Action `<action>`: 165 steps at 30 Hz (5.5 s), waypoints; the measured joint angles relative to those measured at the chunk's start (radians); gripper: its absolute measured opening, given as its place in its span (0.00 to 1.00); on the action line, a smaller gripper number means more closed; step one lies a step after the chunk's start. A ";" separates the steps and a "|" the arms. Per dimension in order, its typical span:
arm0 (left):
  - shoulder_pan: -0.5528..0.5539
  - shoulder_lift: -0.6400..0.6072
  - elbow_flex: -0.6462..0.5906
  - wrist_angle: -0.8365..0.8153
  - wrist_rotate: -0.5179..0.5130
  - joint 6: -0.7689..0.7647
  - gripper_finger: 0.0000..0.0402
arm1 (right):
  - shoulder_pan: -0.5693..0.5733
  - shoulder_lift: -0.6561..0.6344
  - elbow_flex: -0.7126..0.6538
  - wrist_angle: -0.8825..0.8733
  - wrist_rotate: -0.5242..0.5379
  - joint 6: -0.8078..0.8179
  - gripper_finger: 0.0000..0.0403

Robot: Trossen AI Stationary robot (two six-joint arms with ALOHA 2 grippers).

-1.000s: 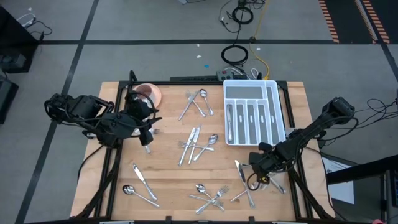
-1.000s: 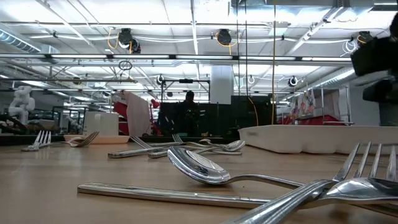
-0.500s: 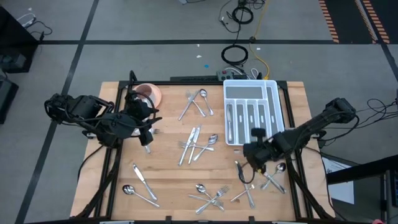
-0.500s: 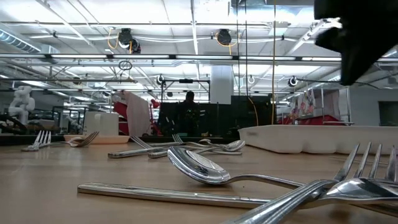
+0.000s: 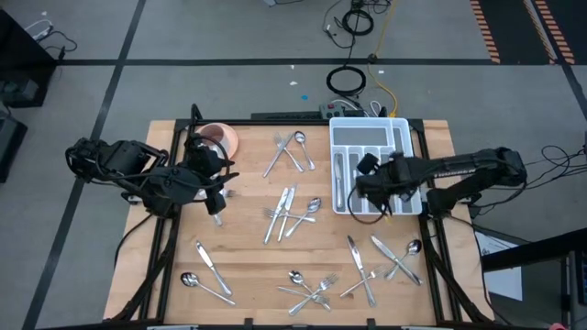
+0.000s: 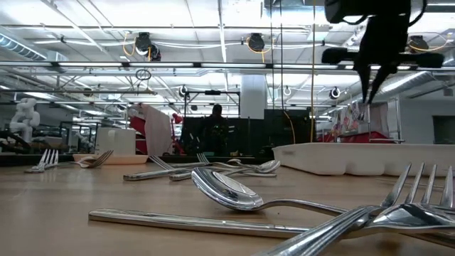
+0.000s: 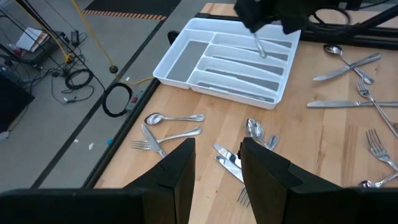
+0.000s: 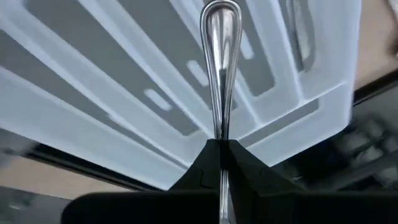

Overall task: Sort silverware
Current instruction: Put the silver spoon into the white cutlery tray, then put the silver fork into the white cutlery tray

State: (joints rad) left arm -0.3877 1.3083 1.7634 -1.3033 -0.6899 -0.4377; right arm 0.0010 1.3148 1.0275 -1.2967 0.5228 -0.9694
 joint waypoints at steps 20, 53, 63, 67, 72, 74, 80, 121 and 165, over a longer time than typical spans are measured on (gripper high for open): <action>0.000 0.000 0.000 0.000 -0.023 -0.002 0.33 | -0.153 0.206 -0.090 0.371 -0.116 -0.513 0.00; 0.002 0.000 0.000 -0.037 -0.076 0.000 0.33 | -0.160 0.150 -0.043 0.391 -0.151 -0.536 0.00; 0.002 0.000 0.000 -0.042 -0.082 0.000 0.33 | -0.242 -0.008 -0.098 0.126 -0.129 -0.552 0.00; 0.002 0.000 0.000 -0.042 -0.105 -0.001 0.33 | -0.242 -0.013 -0.165 0.167 -0.150 -0.585 0.00; 0.002 0.000 0.000 -0.042 -0.111 -0.001 0.33 | -0.223 -0.013 -0.224 0.302 -0.163 -0.598 0.00; 0.002 0.000 0.000 -0.042 -0.115 -0.001 0.33 | -0.219 -0.006 -0.230 0.324 -0.184 -0.608 0.00; 0.002 0.000 -0.001 -0.042 -0.127 -0.002 0.33 | -0.216 0.030 -0.262 0.334 -0.241 -0.627 0.00; 0.002 0.000 -0.001 -0.076 -0.138 0.008 0.33 | -0.244 -0.020 -0.222 0.489 -0.159 -0.286 0.21; -0.047 -0.012 -0.108 0.234 0.204 -0.058 0.33 | 0.453 0.419 0.245 0.474 -0.494 1.177 0.46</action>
State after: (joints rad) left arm -0.4349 1.2963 1.6558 -1.0688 -0.4858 -0.4962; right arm 0.4542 1.7339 1.2725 -0.8225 0.0284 0.2077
